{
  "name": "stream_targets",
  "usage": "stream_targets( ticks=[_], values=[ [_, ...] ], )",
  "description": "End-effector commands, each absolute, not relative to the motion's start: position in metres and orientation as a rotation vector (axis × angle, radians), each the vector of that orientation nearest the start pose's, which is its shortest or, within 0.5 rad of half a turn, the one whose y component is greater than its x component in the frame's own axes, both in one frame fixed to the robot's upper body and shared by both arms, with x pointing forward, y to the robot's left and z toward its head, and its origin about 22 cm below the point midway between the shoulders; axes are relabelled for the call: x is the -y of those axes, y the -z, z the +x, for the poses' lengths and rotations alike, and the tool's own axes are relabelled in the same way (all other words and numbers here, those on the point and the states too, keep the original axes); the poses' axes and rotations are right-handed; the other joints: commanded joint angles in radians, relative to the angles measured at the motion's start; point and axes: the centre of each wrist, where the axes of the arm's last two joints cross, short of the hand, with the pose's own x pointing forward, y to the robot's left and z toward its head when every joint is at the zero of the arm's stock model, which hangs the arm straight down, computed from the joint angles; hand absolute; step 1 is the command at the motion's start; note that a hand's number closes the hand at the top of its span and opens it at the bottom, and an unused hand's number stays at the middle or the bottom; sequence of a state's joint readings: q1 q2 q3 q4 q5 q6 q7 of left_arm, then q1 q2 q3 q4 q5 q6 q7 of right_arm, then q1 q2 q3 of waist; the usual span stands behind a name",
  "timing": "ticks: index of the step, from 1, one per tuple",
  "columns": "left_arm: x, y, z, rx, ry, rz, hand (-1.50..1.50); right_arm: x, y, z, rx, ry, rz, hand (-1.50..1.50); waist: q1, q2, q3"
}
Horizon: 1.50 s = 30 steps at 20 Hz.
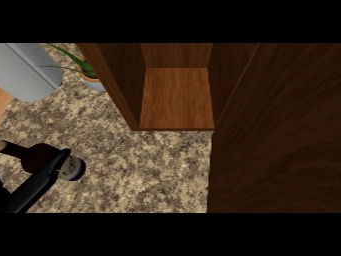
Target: Pick up the wine, place it into the cabinet and close the cabinet
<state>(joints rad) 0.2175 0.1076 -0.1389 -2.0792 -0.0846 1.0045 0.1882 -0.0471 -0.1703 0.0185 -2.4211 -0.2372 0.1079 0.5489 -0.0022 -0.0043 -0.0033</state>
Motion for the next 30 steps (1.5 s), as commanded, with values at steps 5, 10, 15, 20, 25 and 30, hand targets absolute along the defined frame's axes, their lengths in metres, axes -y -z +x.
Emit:
stream_targets(
  ticks=[5, 10, 15, 20, 25, 30],
  values=[
    [-0.248, -0.04, 0.163, 1.617, -0.838, 0.634, -1.5, 0.242, -0.212, 0.128, 1.944, -0.299, 0.257, -1.5, 0.0, -0.001, 0.002],
    [-0.257, -0.013, 0.176, 1.622, -0.814, 0.61, -1.5, 0.239, -0.202, 0.137, 1.94, -0.281, 0.267, -1.5, -0.002, 0.002, 0.003],
    [-0.256, 0.002, 0.183, 1.64, -0.794, 0.574, -1.5, 0.234, -0.214, 0.125, 1.938, -0.323, 0.284, -1.5, -0.005, 0.002, 0.003],
    [-0.277, 0.021, 0.188, 1.629, -0.825, 0.569, -1.5, 0.234, -0.209, 0.131, 1.943, -0.291, 0.274, -1.5, -0.003, 0.003, 0.003],
    [-0.271, 0.033, 0.196, 1.642, -0.792, 0.587, -1.5, 0.223, -0.217, 0.128, 1.95, -0.3, 0.271, -1.5, -0.004, 0.003, 0.003],
    [-0.283, 0.037, 0.179, 1.627, -0.793, 0.554, -1.5, 0.227, -0.219, 0.129, 1.95, -0.275, 0.289, -1.5, -0.001, 0.002, 0.003]
  ],
)
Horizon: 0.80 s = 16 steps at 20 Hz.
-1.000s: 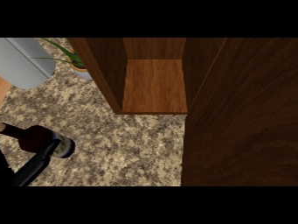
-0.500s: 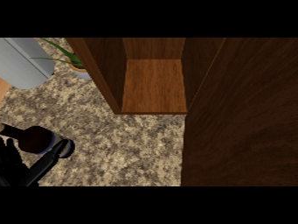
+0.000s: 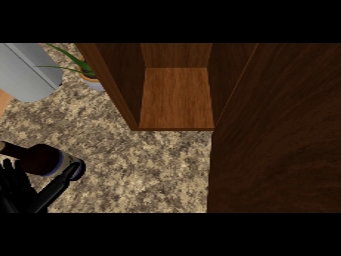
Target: Pick up the wine, place it into the cabinet and close the cabinet
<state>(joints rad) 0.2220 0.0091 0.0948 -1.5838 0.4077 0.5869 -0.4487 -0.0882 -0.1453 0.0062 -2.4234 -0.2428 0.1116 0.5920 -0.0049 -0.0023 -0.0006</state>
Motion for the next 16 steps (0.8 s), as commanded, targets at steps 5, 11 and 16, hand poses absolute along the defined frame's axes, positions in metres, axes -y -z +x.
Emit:
stream_targets(
  ticks=[5, 11, 16],
  values=[
    [-0.271, 0.064, 0.189, 1.602, -0.808, 0.577, -1.5, 0.229, -0.22, 0.114, 1.938, -0.315, 0.29, -1.5, -0.006, -0.001, 0.0],
    [-0.256, 0.074, 0.191, 1.586, -0.794, 0.509, -1.5, 0.225, -0.211, 0.149, 1.951, -0.279, 0.272, -1.5, 0.003, 0.001, 0.0],
    [-0.272, 0.094, 0.202, 1.617, -0.815, 0.511, -1.5, 0.231, -0.219, 0.121, 1.959, -0.301, 0.262, -1.5, -0.009, 0.0, 0.0]
  ],
)
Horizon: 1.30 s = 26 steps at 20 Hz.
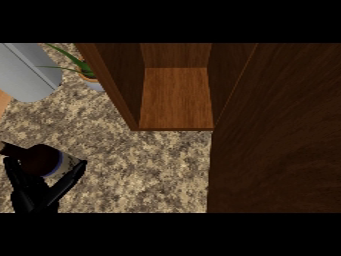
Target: Pick up the wine, place it into the cabinet and close the cabinet
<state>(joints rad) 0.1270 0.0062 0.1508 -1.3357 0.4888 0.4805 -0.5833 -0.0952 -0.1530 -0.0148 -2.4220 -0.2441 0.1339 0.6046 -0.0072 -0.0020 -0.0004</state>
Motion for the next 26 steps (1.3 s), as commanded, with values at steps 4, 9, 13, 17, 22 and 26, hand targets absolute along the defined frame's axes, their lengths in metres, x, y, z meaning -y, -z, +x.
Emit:
stream_targets(
  ticks=[4, 9, 13, 17, 22, 26],
  values=[
    [-0.273, 0.095, 0.209, 1.624, -0.849, 0.505, -1.5, 0.236, -0.216, 0.124, 1.948, -0.314, 0.253, -1.5, -0.003, 0.0, 0.0],
    [-0.296, 0.093, 0.201, 1.675, -0.852, 0.438, 1.5, 0.224, -0.219, 0.127, 1.937, -0.294, 0.27, -1.5, 0.002, 0.0, 0.0],
    [-0.287, 0.104, 0.198, 1.692, -0.803, 0.333, 1.5, 0.228, -0.221, 0.124, 1.94, -0.314, 0.274, -1.5, -0.003, -0.001, 0.0],
    [-0.284, 0.092, 0.223, 1.701, -0.704, 0.396, 1.5, 0.222, -0.222, 0.138, 1.954, -0.266, 0.268, -1.5, 0.001, 0.001, 0.0],
    [-0.288, 0.11, 0.208, 1.73, -0.54, 0.532, 1.5, 0.234, -0.224, 0.13, 1.961, -0.312, 0.273, -1.5, -0.007, 0.0, 0.0],
    [-0.281, 0.102, 0.205, 1.729, -0.29, 0.163, 1.5, 0.225, -0.218, 0.152, 1.945, -0.303, 0.269, -1.5, -0.006, -0.002, 0.0]
  ],
)
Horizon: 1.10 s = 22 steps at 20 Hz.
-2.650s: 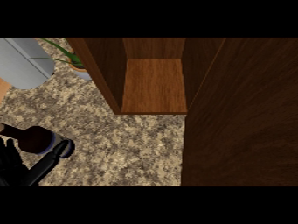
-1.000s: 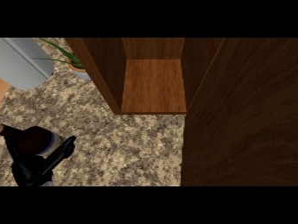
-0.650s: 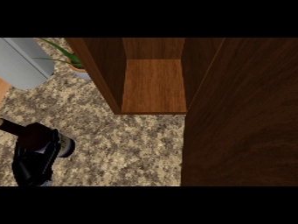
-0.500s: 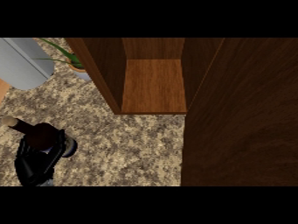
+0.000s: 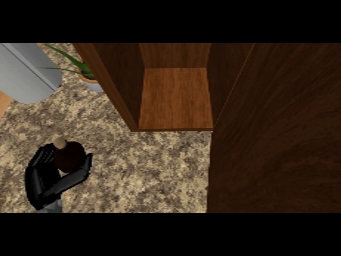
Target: Pick up the wine, place it into the cabinet and close the cabinet
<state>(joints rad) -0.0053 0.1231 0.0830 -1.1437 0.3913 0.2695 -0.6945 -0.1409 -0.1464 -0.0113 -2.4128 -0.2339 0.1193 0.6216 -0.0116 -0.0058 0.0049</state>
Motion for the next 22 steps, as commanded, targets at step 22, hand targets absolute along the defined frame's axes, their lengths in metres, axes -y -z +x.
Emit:
stream_targets(
  ticks=[22],
  values=[
    [-0.25, -0.033, 0.209, 1.925, -0.074, -0.184, 1.5, 0.235, -0.218, 0.145, 1.919, -0.323, 0.292, -1.5, 0.007, 0.002, -0.004]
  ],
)
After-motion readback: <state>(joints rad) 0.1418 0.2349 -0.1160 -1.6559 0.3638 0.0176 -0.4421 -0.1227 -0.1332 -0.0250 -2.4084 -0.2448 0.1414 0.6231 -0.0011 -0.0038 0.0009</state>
